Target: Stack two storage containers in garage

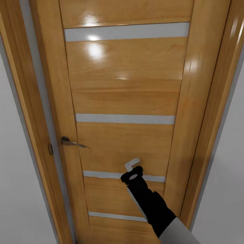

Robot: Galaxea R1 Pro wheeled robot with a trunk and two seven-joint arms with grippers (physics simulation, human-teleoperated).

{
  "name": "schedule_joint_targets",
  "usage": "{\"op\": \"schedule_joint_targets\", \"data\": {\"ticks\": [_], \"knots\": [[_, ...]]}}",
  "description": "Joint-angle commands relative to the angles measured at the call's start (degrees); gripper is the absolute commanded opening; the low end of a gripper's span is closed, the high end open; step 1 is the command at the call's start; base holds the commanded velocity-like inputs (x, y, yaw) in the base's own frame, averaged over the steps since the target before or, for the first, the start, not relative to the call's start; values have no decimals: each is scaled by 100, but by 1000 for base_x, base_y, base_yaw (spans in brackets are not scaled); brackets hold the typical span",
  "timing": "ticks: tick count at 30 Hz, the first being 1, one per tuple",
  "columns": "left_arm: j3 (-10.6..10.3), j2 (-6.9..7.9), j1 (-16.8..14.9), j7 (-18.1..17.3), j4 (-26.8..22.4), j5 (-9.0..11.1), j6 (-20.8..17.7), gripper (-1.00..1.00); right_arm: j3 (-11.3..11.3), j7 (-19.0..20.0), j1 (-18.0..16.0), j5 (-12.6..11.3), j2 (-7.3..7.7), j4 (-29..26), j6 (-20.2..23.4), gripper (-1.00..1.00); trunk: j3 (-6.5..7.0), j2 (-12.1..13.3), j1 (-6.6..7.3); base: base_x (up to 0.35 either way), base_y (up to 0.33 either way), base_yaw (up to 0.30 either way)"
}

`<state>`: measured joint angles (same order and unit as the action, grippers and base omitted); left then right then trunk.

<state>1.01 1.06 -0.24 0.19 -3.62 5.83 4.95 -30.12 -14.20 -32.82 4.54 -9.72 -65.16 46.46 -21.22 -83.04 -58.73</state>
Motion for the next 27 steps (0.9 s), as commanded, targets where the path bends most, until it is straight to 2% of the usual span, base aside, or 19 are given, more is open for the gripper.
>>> {"op": "schedule_joint_targets", "data": {"ticks": [1, 4, 5, 8, 11, 12, 18, 22, 27], "knots": [[4, -1, -2, -1, 2, 51, 14, 100, -49, 23, -5, 304, -27, -65, 44, 100, -7, -4, 0, 0, 0, 0], [4, -1, -2, -1, 2, 51, 14, 100, -232, 39, -5, 632, -27, -92, 50, 100, -7, -4, 0, 0, 0, 0], [4, -1, -2, -1, 2, 50, 14, 100, -450, 44, -5, 825, -27, -93, 61, 100, -7, -4, 0, 0, 0, 0], [4, -1, -2, -1, 2, 50, 14, 100, -667, 52, -9, 957, -27, -50, 56, 100, -7, -4, 0, 0, 0, 0], [4, -1, -2, -1, 2, 50, 14, 100, -740, 58, -150, 988, -27, 110, 40, 100, -7, -4, 0, 0, 0, 0], [4, -1, -2, 0, 2, 50, 14, 100, -761, 68, -402, 979, -27, 402, 25, 100, -7, -4, 0, 0, 0, 0], [4, -1, -2, -1, 2, 50, 14, 100, -782, 130, -913, 928, -27, 1030, -63, 100, -7, -4, 0, 0, 0, 0], [4, -1, -2, 0, 2, 50, 14, 100, -784, 250, -1421, 875, -27, 1493, -81, 100, -7, -4, 0, 0, 0, 0], [4, -1, -2, 4, 2, 50, 14, 100, -785, 344, -1607, 865, -27, 1725, -84, 100, -7, -4, 0, 0, 0, 0]]}}
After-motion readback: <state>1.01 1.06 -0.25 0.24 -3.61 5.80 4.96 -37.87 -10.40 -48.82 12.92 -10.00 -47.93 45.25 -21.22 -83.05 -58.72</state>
